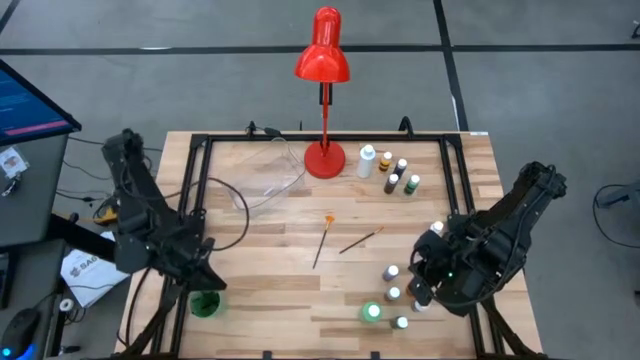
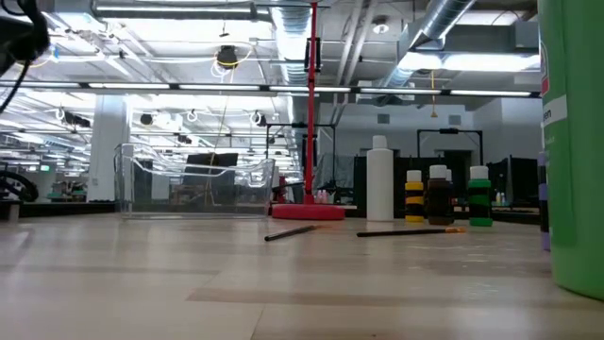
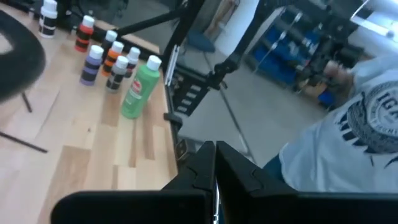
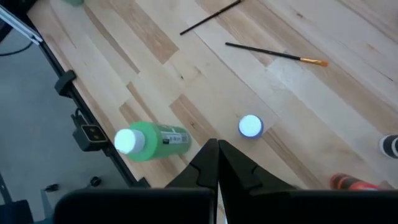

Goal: Pick & Place Paint Supplies
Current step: Put the black paintbrush into the green cup

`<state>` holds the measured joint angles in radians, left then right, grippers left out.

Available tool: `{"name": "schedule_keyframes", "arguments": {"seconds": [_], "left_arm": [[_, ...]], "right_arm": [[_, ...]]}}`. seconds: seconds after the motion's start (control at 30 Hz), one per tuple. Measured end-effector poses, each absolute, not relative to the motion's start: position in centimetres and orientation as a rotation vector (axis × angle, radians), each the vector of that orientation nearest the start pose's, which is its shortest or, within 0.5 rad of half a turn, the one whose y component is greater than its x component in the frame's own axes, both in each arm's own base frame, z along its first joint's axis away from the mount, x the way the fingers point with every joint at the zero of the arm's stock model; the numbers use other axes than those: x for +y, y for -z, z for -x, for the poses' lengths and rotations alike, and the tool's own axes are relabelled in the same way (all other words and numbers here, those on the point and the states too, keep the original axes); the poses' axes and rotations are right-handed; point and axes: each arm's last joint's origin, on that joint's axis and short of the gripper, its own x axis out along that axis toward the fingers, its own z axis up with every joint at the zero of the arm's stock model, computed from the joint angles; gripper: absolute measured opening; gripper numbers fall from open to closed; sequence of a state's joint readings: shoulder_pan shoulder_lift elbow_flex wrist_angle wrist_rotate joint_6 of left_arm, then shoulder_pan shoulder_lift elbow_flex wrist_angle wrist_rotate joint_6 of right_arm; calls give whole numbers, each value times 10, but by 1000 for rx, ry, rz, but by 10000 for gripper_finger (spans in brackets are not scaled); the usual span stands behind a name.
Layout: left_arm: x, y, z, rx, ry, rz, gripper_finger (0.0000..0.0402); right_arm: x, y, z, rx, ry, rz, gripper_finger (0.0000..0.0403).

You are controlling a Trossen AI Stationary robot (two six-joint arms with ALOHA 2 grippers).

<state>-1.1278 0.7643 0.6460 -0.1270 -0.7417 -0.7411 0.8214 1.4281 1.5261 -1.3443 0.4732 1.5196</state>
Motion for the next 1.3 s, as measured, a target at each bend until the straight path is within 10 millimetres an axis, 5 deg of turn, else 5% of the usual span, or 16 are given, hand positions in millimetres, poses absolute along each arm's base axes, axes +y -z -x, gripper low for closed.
{"name": "schedule_keyframes", "arguments": {"seconds": [0.3, 0.8, 1.3], "left_arm": [[-148, -241, -73, 176, 221, 489, 0], [-144, -214, -67, 133, 217, 424, 0], [-144, -212, -67, 129, 218, 438, 21]], "right_arm": [[168, -361, -190, 895, 483, -678, 0], [165, -362, -197, 871, 485, -712, 0], [165, -362, -197, 869, 483, -715, 0]]}}
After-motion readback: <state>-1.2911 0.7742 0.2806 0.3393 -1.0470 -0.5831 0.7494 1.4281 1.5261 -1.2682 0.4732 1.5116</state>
